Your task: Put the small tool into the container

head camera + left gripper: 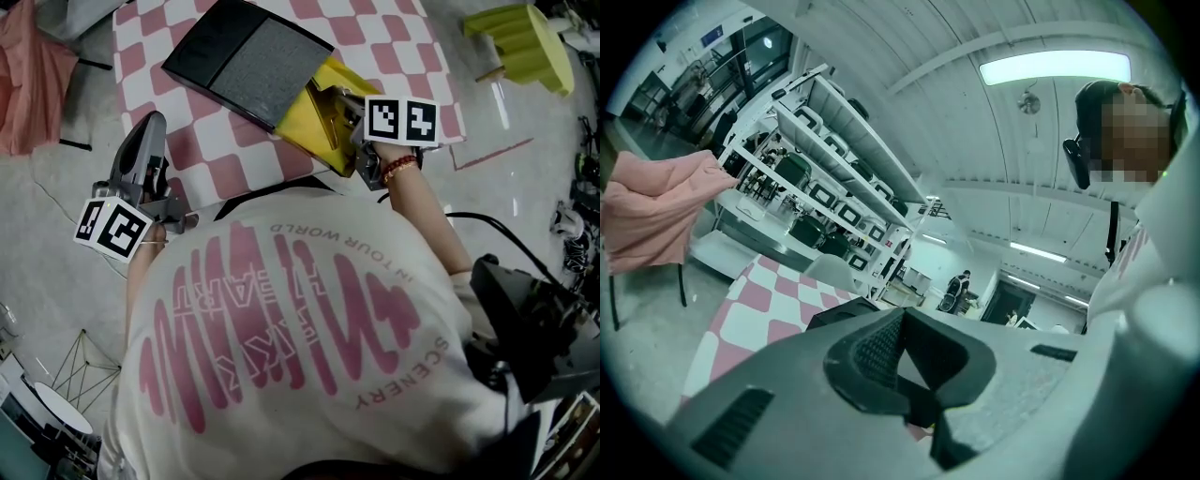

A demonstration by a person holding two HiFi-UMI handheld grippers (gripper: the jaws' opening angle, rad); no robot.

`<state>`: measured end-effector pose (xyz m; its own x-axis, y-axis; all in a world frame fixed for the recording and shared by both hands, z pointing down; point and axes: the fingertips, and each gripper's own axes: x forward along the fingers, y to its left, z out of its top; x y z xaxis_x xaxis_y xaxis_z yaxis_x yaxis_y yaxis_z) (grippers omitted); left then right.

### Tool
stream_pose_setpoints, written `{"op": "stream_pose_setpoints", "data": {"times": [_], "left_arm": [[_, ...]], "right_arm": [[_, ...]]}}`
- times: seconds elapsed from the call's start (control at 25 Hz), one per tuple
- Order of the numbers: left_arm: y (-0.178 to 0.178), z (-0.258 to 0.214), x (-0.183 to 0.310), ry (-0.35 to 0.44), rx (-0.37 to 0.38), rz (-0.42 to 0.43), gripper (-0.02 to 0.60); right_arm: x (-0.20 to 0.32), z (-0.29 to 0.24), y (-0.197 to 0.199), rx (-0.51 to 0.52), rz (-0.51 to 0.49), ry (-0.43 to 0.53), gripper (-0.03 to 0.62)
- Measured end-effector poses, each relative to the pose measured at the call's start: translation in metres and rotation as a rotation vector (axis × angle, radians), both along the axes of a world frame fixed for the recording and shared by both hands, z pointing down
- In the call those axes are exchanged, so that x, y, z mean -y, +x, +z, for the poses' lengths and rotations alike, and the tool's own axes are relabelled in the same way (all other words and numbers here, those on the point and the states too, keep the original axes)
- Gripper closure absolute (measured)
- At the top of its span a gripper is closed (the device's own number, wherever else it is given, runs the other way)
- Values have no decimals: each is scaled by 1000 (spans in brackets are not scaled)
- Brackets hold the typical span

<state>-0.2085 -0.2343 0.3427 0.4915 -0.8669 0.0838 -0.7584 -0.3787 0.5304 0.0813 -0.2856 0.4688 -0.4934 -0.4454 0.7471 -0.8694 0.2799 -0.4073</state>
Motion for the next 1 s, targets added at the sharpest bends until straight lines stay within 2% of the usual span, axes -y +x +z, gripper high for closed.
{"op": "stream_pose_setpoints", "data": {"times": [0.56, 1.0], "left_arm": [[-7, -1, -8, 5, -4, -38, 574], [0, -7, -6, 21, 7, -34, 574]], "right_arm": [[1, 5, 6, -23, 5, -14, 551], [3, 5, 3, 12, 12, -25, 543]]}}
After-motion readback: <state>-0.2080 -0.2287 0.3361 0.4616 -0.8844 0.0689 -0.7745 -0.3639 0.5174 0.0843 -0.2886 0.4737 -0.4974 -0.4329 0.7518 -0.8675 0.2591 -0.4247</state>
